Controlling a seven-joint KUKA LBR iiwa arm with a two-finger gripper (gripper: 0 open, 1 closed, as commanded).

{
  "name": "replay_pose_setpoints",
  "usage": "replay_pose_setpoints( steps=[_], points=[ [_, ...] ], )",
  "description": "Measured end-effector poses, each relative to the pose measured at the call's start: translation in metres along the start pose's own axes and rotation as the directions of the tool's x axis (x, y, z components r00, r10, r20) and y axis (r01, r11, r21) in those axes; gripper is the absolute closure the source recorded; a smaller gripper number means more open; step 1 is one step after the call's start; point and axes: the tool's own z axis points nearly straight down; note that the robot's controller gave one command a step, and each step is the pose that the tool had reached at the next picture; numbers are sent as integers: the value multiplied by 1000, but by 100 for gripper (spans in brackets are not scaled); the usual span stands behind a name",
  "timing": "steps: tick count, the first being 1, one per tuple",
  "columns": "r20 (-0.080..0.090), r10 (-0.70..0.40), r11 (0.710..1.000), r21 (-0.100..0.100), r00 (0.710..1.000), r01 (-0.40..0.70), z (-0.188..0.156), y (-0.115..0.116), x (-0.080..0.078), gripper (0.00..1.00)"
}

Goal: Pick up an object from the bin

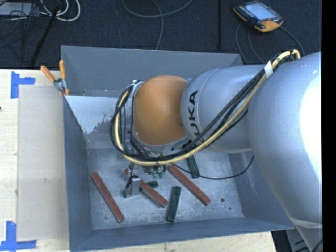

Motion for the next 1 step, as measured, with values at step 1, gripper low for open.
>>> replay_pose_setpoints(
  steps=[1],
  points=[
    [1, 68, 998, -2, 998, -68, 7, -29, 12, 0]
  ],
)
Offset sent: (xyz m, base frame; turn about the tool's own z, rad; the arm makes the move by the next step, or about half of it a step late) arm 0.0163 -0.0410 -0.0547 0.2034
